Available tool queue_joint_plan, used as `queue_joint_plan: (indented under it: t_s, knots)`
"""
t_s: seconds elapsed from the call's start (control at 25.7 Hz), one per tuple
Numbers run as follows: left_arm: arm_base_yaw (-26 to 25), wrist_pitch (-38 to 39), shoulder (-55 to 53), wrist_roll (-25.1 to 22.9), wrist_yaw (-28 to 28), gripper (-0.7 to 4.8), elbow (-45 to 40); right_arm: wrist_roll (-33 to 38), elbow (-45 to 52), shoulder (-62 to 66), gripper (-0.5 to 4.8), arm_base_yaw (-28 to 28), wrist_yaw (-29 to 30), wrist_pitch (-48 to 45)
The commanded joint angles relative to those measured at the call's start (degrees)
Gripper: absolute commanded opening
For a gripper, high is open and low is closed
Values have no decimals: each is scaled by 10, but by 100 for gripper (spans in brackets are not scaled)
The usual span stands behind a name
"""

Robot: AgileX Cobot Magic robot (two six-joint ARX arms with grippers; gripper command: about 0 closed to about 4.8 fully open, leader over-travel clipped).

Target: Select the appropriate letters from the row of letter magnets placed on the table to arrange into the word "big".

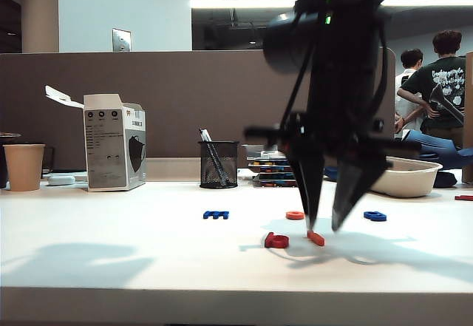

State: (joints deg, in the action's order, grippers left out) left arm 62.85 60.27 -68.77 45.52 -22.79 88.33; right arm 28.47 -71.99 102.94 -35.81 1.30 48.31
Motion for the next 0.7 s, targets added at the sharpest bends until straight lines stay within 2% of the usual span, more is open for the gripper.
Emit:
queue_joint_plan:
  t_s: [0.04, 0.19, 0.31, 0.7]
  knots:
    - [0, -3, 1, 0, -4, -5, 2, -5, -3, -31, 165, 8, -2, -9]
    - [0, -3, 1, 0, -4, -5, 2, -41, -3, -45, 174, 42, -54, -16]
    - [0, -3, 1, 0, -4, -5, 2, -65, -3, -44, 262, 86, -54, -21]
    - [0, -3, 1, 0, -4, -5, 2, -125, -3, -43, 265, 161, -54, -74]
